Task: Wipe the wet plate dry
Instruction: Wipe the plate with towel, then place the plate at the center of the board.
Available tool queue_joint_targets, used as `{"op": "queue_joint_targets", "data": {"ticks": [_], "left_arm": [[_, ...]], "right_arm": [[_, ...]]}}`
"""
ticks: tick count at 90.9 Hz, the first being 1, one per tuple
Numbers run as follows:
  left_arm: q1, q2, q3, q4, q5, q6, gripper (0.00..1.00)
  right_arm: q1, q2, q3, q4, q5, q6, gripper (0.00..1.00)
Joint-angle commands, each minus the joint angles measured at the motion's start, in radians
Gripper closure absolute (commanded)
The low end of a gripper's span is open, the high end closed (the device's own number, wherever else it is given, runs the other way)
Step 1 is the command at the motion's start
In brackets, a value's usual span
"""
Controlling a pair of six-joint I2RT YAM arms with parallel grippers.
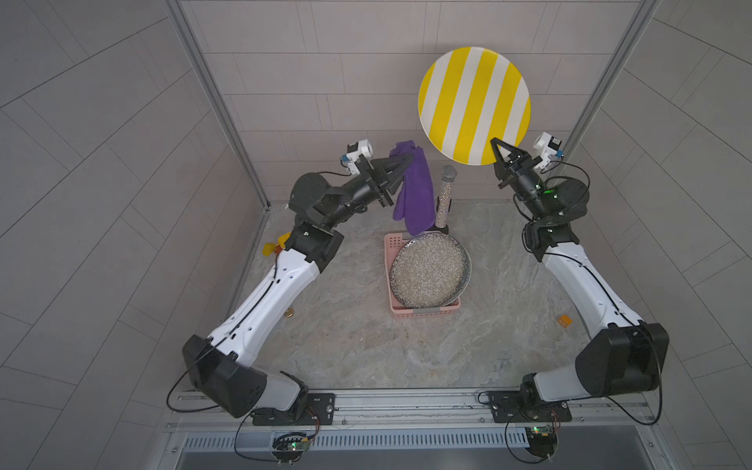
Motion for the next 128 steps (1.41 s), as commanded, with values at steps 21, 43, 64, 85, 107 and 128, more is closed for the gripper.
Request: {"op": "queue_joint_targets", "data": {"ticks": [21,43,64,85,107,128], "left_arm": [[-0.022,0.056,0.278,-0.795,-0.111,0.791,1.00],[-0.023,0.180,0.289,-0.841,-0.185,0.863,1.00],[-0.052,0.258,0.329,-0.817,-0.186,0.925,1.00],[-0.120,0.285,0.362,-0.865,-0.202,0.964,1.00],[-0.018,0.135,0.355,-0.822,-0.226,0.855,1.00],[-0.017,0.093,0.291,-0.858,-0.205,0.833,1.00]], "right_arm": [[0.153,-0.230,-0.119,-0.434,-0.012,-0.386,1.00],[0.239,-0.305,-0.176,-0.409,-0.074,-0.415,1.00],[0.393,-0.310,-0.172,-0.460,-0.087,-0.538,1.00],[0.299,-0.295,-0.078,-0.480,0.010,-0.498,1.00],[-0.022,-0.532,-0.162,-0.853,0.324,-0.579,1.00],[-0.168,-0.714,-0.305,-1.169,0.665,-0.663,1.00]]}}
